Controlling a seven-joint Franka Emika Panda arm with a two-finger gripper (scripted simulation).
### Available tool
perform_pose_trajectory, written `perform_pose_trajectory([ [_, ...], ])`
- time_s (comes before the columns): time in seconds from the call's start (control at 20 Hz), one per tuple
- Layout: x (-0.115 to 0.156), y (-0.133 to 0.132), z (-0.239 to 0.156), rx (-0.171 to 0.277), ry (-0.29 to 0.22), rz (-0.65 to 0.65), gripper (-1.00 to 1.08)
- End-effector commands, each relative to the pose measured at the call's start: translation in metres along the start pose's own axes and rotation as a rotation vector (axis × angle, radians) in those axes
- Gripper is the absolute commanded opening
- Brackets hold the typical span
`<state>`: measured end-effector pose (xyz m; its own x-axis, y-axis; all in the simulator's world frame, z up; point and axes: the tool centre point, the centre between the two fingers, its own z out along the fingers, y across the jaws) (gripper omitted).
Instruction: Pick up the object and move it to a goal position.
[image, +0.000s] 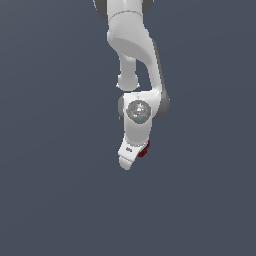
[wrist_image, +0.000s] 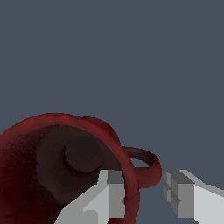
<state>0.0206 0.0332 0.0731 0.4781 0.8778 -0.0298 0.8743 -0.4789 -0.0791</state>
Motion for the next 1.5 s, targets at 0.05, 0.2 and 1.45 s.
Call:
perform_pose_trajectory([
  [0.05, 0.001, 0.000, 0.000, 0.000, 0.000, -0.001, -1.00],
  [0.2, 0.001, 0.000, 0.000, 0.000, 0.000, -0.001, -1.00],
  [1.45, -0.040, -0.031, -0.142, -0.002, 0.000, -0.001, -1.00],
])
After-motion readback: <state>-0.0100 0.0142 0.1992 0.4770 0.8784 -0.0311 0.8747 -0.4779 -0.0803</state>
